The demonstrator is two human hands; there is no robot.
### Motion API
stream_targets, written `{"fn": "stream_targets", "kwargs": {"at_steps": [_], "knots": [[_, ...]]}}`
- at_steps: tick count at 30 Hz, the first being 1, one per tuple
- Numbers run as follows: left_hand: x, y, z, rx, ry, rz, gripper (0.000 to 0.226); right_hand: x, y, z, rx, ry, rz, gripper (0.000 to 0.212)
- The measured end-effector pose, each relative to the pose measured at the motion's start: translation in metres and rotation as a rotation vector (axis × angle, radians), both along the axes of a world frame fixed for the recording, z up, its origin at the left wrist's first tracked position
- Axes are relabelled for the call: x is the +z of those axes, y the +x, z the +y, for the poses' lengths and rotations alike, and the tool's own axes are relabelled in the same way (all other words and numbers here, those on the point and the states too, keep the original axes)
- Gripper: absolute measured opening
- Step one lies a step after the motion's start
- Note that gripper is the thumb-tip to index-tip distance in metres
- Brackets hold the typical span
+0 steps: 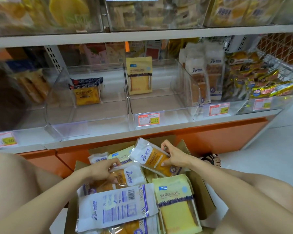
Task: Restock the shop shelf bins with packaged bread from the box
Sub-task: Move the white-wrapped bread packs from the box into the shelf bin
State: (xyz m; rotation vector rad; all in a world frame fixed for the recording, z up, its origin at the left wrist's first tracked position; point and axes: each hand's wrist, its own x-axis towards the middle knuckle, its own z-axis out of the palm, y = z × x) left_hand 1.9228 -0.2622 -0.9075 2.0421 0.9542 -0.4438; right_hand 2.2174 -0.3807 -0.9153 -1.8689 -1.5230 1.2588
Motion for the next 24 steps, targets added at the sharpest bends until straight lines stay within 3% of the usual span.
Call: {"fn": "stream_targets", "kwargs": {"at_steps": [3, 8, 17, 24], "knots": [[0.01, 0.006, 0.0, 0.054, 0.115, -0.131, 0.049, 0.018, 0.003, -0.003, -0.063, 0.098, 0.042, 0.043], [0.043, 0.026, -0.007, 0.198, 0.059, -0.43, 0.055, 0.054, 0.016, -0.017, -0.24, 0.227, 0.127, 0.043], [0.109, 0.107, -0.033, 0.211, -0.018, -0.708, 0.064, 0.121, 0.06, -0.067, -0.585, 0.376, 0.272, 0.039], [0.155, 0.201, -0.036, 0.182, 0.052, -0.775, 0.039, 0.157, 0.104, -0.089, -0.846, 0.487, 0.221, 0.036]]}}
